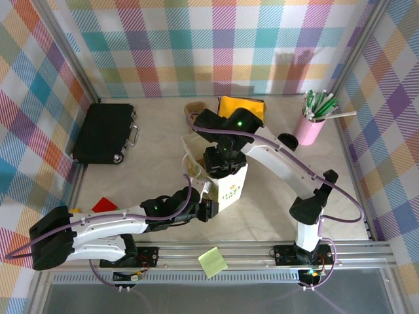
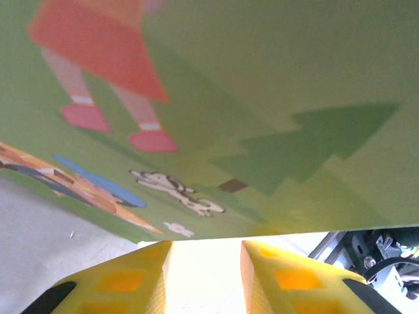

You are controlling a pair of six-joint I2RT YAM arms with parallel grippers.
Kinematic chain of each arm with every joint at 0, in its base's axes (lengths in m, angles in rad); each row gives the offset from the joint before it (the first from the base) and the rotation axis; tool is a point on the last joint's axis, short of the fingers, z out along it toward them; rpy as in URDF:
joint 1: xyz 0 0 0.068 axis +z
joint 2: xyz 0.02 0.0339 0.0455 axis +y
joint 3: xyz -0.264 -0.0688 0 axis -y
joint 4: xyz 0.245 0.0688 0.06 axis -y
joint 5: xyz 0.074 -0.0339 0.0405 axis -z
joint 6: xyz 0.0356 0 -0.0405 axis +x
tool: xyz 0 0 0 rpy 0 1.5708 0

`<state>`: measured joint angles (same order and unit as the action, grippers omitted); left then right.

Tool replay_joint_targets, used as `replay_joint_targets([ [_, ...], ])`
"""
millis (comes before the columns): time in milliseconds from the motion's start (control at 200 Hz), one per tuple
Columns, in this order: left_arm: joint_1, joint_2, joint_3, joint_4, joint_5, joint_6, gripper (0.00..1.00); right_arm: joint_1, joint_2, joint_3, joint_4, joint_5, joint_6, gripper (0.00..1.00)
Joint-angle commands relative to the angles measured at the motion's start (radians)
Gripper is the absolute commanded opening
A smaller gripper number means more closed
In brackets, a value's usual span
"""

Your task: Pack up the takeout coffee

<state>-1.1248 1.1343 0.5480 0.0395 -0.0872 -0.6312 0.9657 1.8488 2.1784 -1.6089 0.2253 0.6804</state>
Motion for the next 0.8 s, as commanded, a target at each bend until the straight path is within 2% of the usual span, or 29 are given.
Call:
replay_joint_targets([
  [0, -0.010, -0.084, 0.038, -0.057, -0.060, 0.046, 0.32, -0.019, -0.048, -0.011, -0.142, -0.019, -0.018, 0.65],
  [240, -0.003, -0.360, 0.067, -0.366, -0.113, 0.140, 0.36, -0.034, 0.016, 0.098, -0.144, -0.035, -0.166, 0.65],
  [345, 0.053, -0.451, 0.118, -0.503, -0.147, 0.159, 0.37, -0.042, 0.045, 0.160, -0.152, -0.044, -0.199, 0.65],
  [450, 0.181, -0.488, 0.162, -0.550, -0.119, 0.183, 0.37, -0.057, 0.062, 0.182, -0.147, -0.054, -0.225, 0.65],
  [610, 0.438, -0.428, 0.215, -0.531, 0.057, 0.225, 0.36, -0.079, 0.078, 0.176, -0.128, -0.069, -0.275, 0.64],
  [720, 0.553, -0.340, 0.239, -0.457, 0.123, 0.251, 0.36, -0.087, 0.097, 0.173, -0.115, -0.084, -0.307, 0.63],
  [795, 0.658, -0.236, 0.263, -0.393, 0.217, 0.243, 0.34, -0.088, 0.111, 0.174, -0.115, -0.090, -0.317, 0.63],
])
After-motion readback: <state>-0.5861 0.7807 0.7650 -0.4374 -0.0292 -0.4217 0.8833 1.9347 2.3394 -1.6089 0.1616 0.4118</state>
